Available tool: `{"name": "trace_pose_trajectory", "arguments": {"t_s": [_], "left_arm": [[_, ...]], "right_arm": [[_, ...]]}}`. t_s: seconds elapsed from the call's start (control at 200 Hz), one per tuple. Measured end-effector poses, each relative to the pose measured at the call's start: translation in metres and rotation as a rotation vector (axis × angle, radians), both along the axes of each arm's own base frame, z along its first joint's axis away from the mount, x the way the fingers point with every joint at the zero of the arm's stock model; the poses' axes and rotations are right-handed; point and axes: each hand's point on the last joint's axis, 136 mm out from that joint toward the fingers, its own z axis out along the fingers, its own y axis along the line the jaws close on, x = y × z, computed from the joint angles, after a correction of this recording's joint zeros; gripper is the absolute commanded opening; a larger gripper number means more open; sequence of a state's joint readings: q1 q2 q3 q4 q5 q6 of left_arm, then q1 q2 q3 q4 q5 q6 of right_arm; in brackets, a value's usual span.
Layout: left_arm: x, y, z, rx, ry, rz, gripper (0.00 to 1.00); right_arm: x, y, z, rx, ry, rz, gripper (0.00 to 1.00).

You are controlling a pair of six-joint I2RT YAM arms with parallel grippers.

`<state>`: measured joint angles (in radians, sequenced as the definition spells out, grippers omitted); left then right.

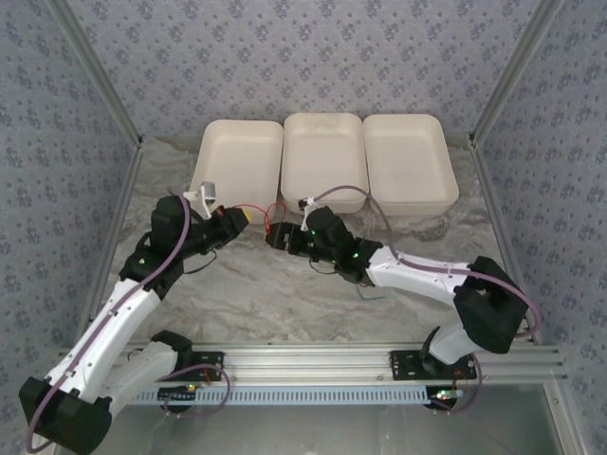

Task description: Untangle the cables

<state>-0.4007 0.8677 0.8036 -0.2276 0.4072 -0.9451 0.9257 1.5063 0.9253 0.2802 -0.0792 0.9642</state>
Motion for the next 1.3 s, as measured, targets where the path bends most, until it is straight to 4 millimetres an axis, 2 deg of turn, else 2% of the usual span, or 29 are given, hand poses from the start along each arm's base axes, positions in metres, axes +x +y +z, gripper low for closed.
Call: {"name": "trace_pose_trajectory", "arguments": {"t_s": [0.195, 0.32, 0.52, 0.71, 0.819, 0.889, 1.054, 1.174, 1.299], "left_arm": [[0.0, 0.0, 0.0, 0.001, -0.002, 0.001, 0.0], [-0.001, 0.001, -0.001, 0.006, 0.003, 0.003, 0.0], [-0.002, 0.002, 0.008, 0.02, -0.008, 0.002, 0.0], [-0.003, 0.007, 0.027, 0.077, -0.038, 0.002, 0.0], [-0.003, 0.013, 0.036, 0.161, -0.053, 0.002, 0.0], [-0.004, 0.021, 0.039, 0.224, -0.066, 0.016, 0.0], [-0.013, 0.041, 0.029, 0.362, -0.059, 0.042, 0.0], [-0.018, 0.053, 0.015, 0.457, -0.035, 0.055, 0.0], [-0.023, 0.065, 0.003, 0.54, -0.01, 0.062, 0.0]], "right_arm": [[0.007, 0.016, 0.0, 0.036, 0.025, 0.002, 0.19], [0.005, 0.016, -0.008, -0.003, 0.028, 0.005, 0.0], [0.003, -0.004, -0.029, -0.168, 0.003, -0.022, 0.0], [0.003, -0.033, -0.02, -0.377, -0.105, -0.045, 0.0], [0.006, -0.055, -0.012, -0.58, -0.212, -0.061, 0.0], [0.01, -0.076, -0.011, -0.737, -0.283, -0.078, 0.0], [0.017, -0.125, -0.02, -1.098, -0.403, -0.08, 0.0], [0.02, -0.149, -0.02, -1.277, -0.469, -0.076, 0.0], [0.021, -0.171, -0.011, -1.406, -0.539, -0.087, 0.0]]}}
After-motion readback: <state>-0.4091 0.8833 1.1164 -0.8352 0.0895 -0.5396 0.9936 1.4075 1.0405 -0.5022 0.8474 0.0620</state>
